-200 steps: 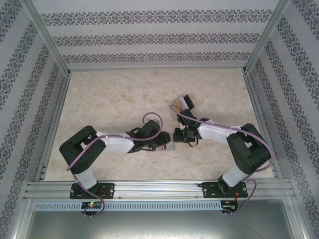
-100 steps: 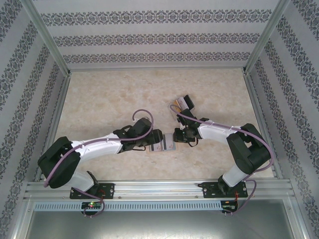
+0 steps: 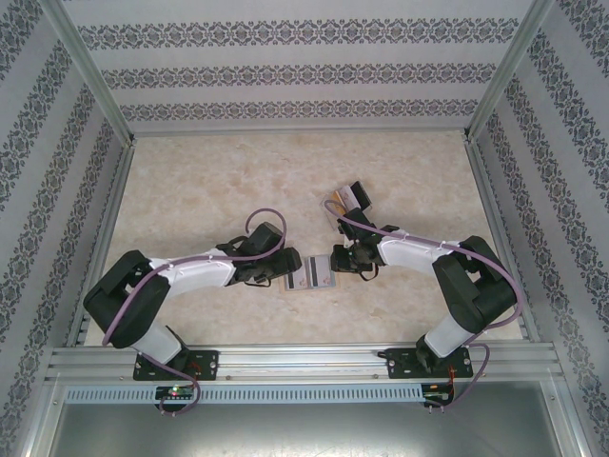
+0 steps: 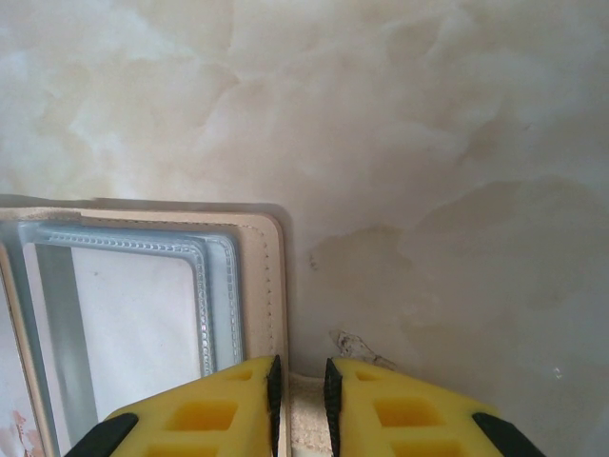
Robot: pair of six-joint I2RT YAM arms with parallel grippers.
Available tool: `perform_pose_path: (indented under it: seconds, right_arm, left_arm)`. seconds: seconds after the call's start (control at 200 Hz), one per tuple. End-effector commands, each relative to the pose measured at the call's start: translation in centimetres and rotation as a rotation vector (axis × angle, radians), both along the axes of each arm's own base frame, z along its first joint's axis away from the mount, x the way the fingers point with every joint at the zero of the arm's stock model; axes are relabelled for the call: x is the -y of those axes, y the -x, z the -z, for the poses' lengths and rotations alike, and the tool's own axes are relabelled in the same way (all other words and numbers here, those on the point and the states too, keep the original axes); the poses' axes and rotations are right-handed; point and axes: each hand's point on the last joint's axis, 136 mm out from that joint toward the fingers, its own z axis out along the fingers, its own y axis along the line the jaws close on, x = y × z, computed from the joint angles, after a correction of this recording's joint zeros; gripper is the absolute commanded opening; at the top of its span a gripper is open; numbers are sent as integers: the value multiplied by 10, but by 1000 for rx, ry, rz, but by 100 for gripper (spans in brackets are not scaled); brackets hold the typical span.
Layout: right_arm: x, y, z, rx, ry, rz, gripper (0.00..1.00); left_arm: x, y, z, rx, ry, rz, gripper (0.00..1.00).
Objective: Put the credit cards into the card holder
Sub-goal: Close the card holder at the center of the table.
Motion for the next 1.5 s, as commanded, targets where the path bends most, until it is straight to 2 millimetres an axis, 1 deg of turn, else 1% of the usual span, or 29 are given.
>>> perform_pose_path:
  seconds: [0.0,0.06,0.17,0.335,0.45,0.689,0.754,0.814,0.874,0.969,1.049,1.129,1.204,1.279,1.394,1.494]
  right_arm:
    - [9,14,22,-75,51,17,23]
    - [10,15,22,-75,51,17,23]
    - [10,16,23,-78,53,16,23]
    - [9,15,25,-81,53,17,23]
    - [9,16,26,-83,49,19,23]
    - [9,15,23,-76,48,22,23]
    - [9,14,22,-75,45,23,23]
    - [8,13,21,-72,41,24,23]
    - [7,12,20,-72,35,23,23]
    - [4,10,13,-58,13,29,23]
    - [4,6,0,-26,-8,41,23]
    - [9,2,-18,7,-24,64,25]
    - [22,0,-35,53,-15,96,29]
    - [37,0,-48,81,-10,128,32]
    - [54,4,-56,82,8,147,34]
    - [56,7,-57,63,-19,150,35]
  left_arm:
    - [3,2,9,-39,18,1,74]
    - [7,2,10,-40,43,7,72]
    - [14,1,5,-28,93,15,66]
    - [24,-1,-11,0,156,36,49]
    - [29,-5,-27,32,194,44,42]
    - [41,-12,-74,139,280,87,42]
    - [47,-13,-81,153,308,107,43]
    - [53,-14,-83,150,331,124,44]
    - [63,-14,-84,147,359,153,44]
    - [80,-16,-79,115,394,184,44]
    - [96,-16,-72,88,415,208,44]
    - [108,-17,-63,65,417,215,43]
    - [113,-18,-51,38,422,197,43]
    - [118,-20,-44,25,447,182,43]
    - [122,-21,-35,7,445,182,42]
    - [122,-21,-31,-2,435,180,42]
